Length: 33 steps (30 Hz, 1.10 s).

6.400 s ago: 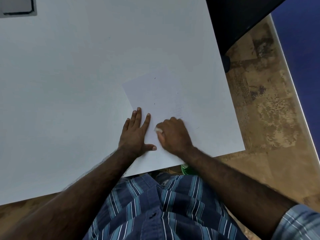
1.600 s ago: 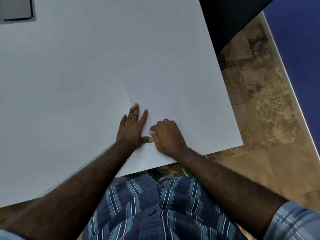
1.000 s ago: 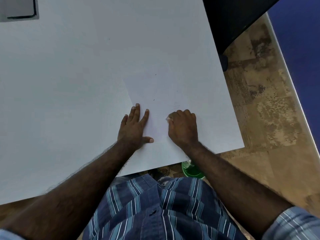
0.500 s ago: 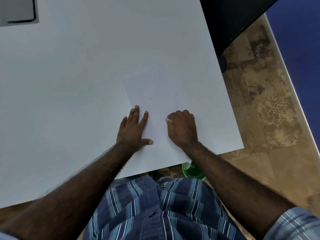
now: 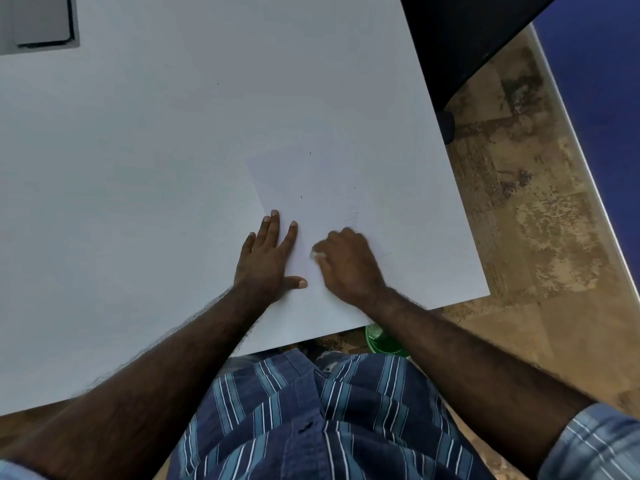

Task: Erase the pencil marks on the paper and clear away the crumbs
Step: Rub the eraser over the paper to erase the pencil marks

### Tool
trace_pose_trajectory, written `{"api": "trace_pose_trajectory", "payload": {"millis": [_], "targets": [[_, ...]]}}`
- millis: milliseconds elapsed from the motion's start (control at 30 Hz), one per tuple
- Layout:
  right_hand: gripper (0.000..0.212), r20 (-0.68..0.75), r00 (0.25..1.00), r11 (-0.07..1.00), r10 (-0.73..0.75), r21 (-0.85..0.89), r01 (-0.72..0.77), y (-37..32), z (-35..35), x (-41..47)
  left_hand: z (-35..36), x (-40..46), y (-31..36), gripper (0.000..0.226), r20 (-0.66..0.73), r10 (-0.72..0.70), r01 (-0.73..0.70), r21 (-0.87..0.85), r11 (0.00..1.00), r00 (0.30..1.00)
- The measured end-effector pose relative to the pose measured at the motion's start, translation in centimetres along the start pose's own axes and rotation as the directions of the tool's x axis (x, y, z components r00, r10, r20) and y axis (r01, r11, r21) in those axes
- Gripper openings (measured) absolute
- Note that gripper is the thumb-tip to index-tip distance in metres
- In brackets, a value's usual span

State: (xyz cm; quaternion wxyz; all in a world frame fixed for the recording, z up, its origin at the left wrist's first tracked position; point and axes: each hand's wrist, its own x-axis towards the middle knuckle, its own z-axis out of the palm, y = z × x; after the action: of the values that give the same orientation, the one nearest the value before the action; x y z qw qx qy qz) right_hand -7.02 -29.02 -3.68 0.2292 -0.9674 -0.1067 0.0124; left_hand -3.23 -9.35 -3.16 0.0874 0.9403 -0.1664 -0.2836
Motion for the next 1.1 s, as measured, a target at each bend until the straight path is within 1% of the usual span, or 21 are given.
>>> {"api": "trace_pose_trajectory", "payload": {"millis": [67, 100, 133, 233, 300, 333, 400, 467, 500, 533, 600, 667, 700, 733, 800, 867, 900, 933, 1033, 1067, 1100], "targets": [[0.021, 0.129, 0.978, 0.986, -0.162, -0.017, 0.166, -0.6, 0.3, -1.0, 0.1, 0.0, 0.0, 0.123, 0.001, 0.006, -0.006, 0.005, 1.0, 1.0], [0.022, 0.136, 0.974, 0.981, -0.183, -0.04, 0.19, -0.4, 0.1, -1.1, 0.1, 0.0, 0.0, 0.123, 0.001, 0.008, -0.008, 0.006, 1.0, 1.0], [0.022, 0.106, 0.983, 0.985, -0.152, -0.064, 0.159, 0.1, -0.1, -0.9, 0.0, 0.0, 0.1, 0.122, 0.002, 0.008, -0.008, 0.006, 1.0, 1.0], [0.015, -0.033, 0.997, 0.991, 0.069, -0.109, -0.072, 1.8, -0.8, 0.1, 0.0, 0.0, 0.0, 0.122, 0.006, 0.005, -0.005, 0.012, 1.0, 1.0], [0.012, -0.087, 0.986, 0.986, 0.142, -0.073, -0.149, 1.7, -0.7, 0.1, 0.1, 0.0, -0.1, 0.123, 0.003, 0.006, -0.006, 0.01, 1.0, 1.0], [0.012, -0.083, 0.988, 0.991, 0.129, -0.034, -0.132, 1.1, -0.4, -0.1, 0.1, 0.0, -0.1, 0.123, 0.001, 0.006, -0.006, 0.005, 1.0, 1.0], [0.016, 0.024, 1.0, 1.0, 0.011, 0.025, -0.012, -0.5, 0.4, -0.9, 0.2, 0.1, -0.1, 0.123, -0.003, 0.01, -0.01, -0.005, 1.0, 1.0], [0.018, 0.12, 0.987, 0.994, -0.109, 0.005, 0.109, -1.3, 0.7, -1.5, 0.2, 0.1, -0.2, 0.123, 0.0, 0.012, -0.012, 0.001, 1.0, 1.0], [0.018, 0.117, 0.987, 0.993, -0.113, -0.012, 0.115, -1.0, 0.7, -1.4, 0.2, 0.0, -0.2, 0.122, 0.003, 0.01, -0.01, 0.006, 1.0, 1.0], [0.017, 0.087, 0.993, 0.996, -0.076, -0.034, 0.079, -0.4, 0.5, -1.1, 0.1, 0.0, -0.1, 0.122, 0.007, 0.008, -0.008, 0.007, 1.0, 1.0], [0.015, -0.019, 0.998, 0.997, 0.062, -0.053, -0.063, 1.3, 0.1, -0.4, 0.1, 0.0, -0.1, 0.122, 0.009, 0.005, -0.005, 0.003, 1.0, 1.0], [0.015, -0.097, 0.976, 0.98, 0.195, -0.019, -0.197, 2.5, -0.2, 0.0, 0.1, 0.0, -0.1, 0.122, 0.005, 0.004, -0.004, 0.0, 1.0, 1.0], [0.015, -0.108, 0.971, 0.977, 0.214, 0.001, -0.215, 2.4, -0.1, 0.0, 0.1, 0.0, -0.1, 0.122, 0.004, 0.004, -0.004, -0.002, 1.0, 1.0], [0.013, -0.092, 0.976, 0.981, 0.195, 0.023, -0.194, 1.7, 0.1, -0.1, 0.2, 0.1, -0.2, 0.122, 0.003, 0.004, -0.004, -0.003, 1.0, 1.0], [0.012, 0.011, 0.998, 0.996, 0.058, 0.061, -0.058, -0.1, 0.9, -0.7, 0.2, 0.1, -0.2, 0.122, -0.001, 0.007, -0.007, 0.001, 1.0, 1.0], [0.015, 0.093, 0.994, 0.997, -0.057, 0.05, 0.052, -0.9, 1.1, -1.2, 0.3, 0.1, -0.2, 0.122, -0.005, 0.01, -0.01, 0.006, 1.0, 1.0], [0.016, 0.089, 0.994, 0.998, -0.058, 0.033, 0.055, -0.6, 0.9, -1.0, 0.3, 0.0, -0.2, 0.122, -0.003, 0.008, -0.008, 0.004, 1.0, 1.0], [0.017, 0.063, 0.998, 1.0, -0.021, 0.01, 0.02, -0.1, 0.8, -0.6, 0.2, 0.0, -0.2, 0.121, -0.001, 0.005, -0.005, 0.003, 1.0, 1.0], [0.015, -0.069, 0.984, 0.986, 0.165, -0.025, -0.167, 1.5, 0.3, 0.3, 0.2, 0.0, -0.2, 0.121, -0.001, 0.006, -0.006, 0.003, 1.0, 1.0], [0.013, -0.095, 0.978, 0.982, 0.185, -0.013, -0.187, 1.3, 0.4, 0.3, 0.2, 0.0, -0.2, 0.121, 0.001, 0.007, -0.007, 0.002, 1.0, 1.0], [0.012, -0.099, 0.981, 0.986, 0.167, 0.007, -0.167, 0.7, 0.6, 0.1, 0.2, 0.0, -0.2, 0.122, 0.0, 0.008, -0.008, 0.001, 1.0, 1.0]]}}
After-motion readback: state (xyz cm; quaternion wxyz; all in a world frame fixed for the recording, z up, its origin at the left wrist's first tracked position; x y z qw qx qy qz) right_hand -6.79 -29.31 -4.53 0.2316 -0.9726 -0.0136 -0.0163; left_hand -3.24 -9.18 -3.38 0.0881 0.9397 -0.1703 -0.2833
